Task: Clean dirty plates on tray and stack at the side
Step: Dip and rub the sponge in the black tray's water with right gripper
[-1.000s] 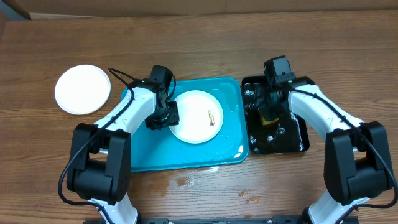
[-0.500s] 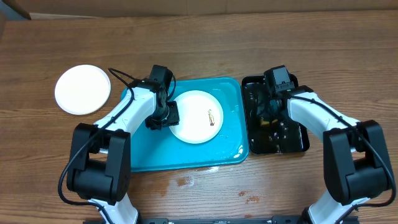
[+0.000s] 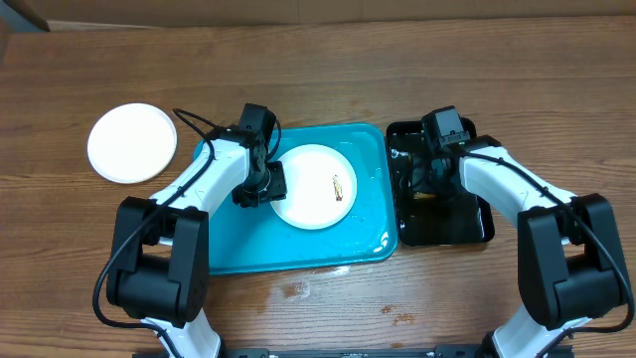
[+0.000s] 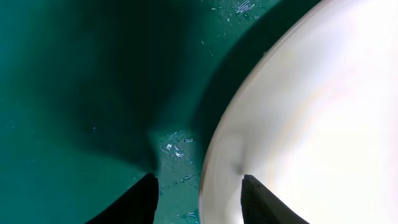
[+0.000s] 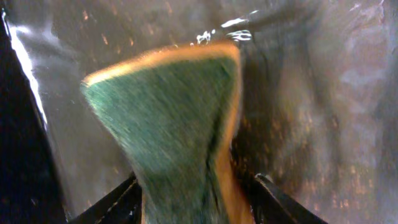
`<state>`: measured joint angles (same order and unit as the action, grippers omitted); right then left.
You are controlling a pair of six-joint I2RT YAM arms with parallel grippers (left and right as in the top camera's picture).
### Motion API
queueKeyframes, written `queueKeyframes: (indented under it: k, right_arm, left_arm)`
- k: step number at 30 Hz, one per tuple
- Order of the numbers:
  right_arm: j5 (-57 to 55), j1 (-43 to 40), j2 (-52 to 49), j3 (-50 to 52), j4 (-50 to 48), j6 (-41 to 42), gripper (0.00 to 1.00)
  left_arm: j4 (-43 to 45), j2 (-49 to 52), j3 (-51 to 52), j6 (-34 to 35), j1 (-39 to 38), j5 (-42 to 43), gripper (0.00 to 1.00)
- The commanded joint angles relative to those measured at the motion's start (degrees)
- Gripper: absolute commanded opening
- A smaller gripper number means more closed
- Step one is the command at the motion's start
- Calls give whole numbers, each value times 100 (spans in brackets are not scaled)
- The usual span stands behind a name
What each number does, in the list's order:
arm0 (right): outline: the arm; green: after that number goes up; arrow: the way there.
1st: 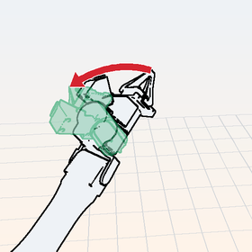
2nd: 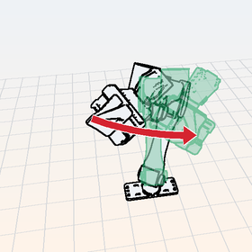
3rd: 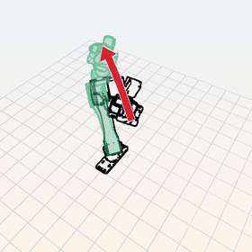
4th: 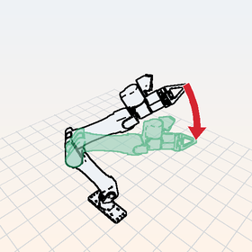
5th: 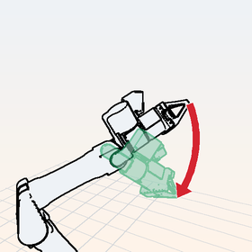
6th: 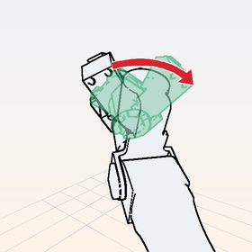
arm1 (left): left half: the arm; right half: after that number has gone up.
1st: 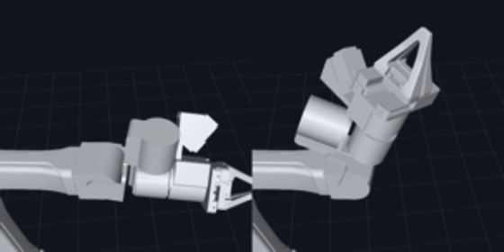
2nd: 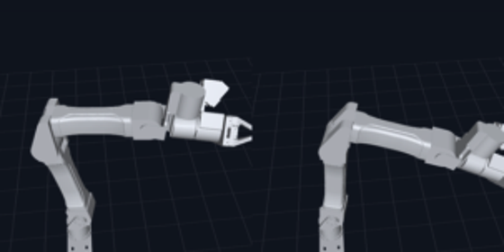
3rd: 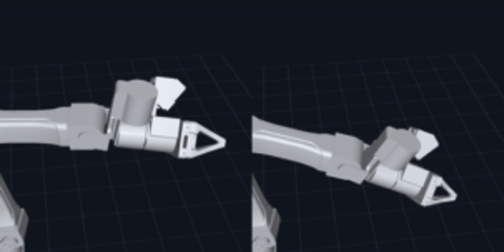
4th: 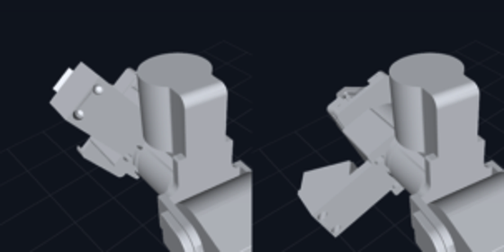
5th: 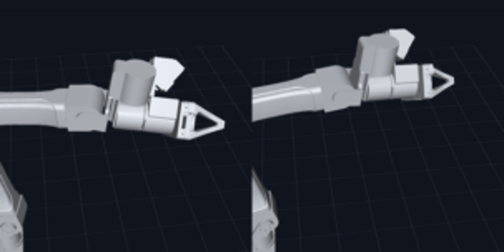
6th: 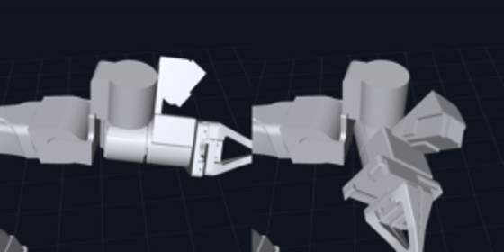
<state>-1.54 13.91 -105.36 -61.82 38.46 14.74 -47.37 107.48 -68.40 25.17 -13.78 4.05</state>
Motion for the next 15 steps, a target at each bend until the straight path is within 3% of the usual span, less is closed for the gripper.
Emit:
queueKeyframes:
  k: [1,3,5,6,10,11,12,13,15]
  right_arm:
    - [79,-9,-107,107,297,28,53]
    - [79,-9,-107,149,341,28,42]
    - [76,-11,-107,179,321,28,13]
    - [79,-11,-107,179,302,28,4]
    - [74,-11,-107,133,280,24,4]
    - [74,-11,-107,74,337,24,8]
    - [68,-17,-107,-28,415,22,27]
    - [50,-28,-107,-133,481,22,34]
    - [26,-26,-107,-376,566,22,43]
  left_arm:
    - [-4,42,-92,15,26,2,45]
    - [-2,42,-92,17,26,2,45]
    - [2,42,-92,17,26,0,45]
    - [2,42,-92,17,26,0,45]
    - [-2,42,-92,15,26,0,45]
    - [-2,42,-92,15,26,-2,45]
    - [-2,42,-92,15,26,-2,45]
    - [0,42,-92,13,26,-4,46]
    - [4,42,-92,15,26,-4,46]
